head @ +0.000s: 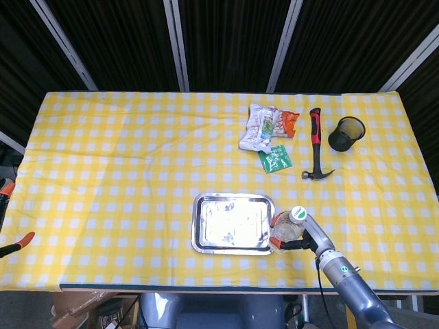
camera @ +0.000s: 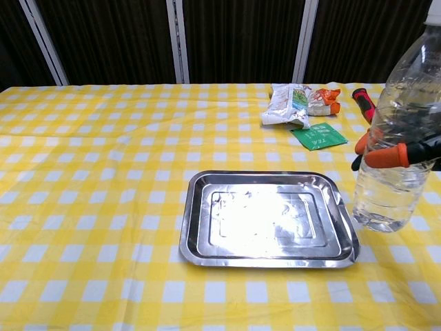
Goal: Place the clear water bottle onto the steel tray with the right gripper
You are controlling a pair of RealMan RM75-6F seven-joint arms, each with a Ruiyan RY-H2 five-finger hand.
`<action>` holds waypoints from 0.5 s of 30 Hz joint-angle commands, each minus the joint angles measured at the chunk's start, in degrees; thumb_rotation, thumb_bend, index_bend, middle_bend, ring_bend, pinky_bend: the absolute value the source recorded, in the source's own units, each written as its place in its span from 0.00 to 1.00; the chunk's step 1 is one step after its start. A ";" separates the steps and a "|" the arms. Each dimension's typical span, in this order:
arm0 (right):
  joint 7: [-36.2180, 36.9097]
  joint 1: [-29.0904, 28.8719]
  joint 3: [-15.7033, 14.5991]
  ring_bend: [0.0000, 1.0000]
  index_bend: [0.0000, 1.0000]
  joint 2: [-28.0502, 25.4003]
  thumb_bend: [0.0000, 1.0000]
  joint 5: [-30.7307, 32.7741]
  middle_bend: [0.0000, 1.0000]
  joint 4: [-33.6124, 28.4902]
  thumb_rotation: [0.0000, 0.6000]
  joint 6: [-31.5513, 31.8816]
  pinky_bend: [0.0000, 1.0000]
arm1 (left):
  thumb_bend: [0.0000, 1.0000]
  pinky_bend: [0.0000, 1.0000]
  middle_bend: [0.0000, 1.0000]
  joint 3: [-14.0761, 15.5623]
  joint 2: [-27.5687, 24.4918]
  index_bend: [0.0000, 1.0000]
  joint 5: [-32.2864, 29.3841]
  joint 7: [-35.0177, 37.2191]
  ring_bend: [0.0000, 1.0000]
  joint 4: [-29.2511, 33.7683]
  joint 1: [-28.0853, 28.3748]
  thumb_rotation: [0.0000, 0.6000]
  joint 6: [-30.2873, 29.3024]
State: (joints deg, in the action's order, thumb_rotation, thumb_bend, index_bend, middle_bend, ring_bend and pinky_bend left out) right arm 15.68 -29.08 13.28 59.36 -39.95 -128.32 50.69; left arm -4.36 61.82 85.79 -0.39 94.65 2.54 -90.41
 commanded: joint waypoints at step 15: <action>-17.16 -8.87 2.35 0.28 0.79 22.96 0.82 0.06 0.61 -2.41 1.00 16.30 0.00 | 0.19 0.00 0.00 -0.48 -1.03 0.04 -1.05 2.85 0.00 -0.20 -0.37 1.00 -0.08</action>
State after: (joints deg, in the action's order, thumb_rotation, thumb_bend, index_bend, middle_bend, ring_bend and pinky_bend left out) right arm 3.57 -34.19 14.63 76.01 -43.17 -130.25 63.04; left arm -4.75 60.89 84.97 2.25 94.62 2.10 -90.75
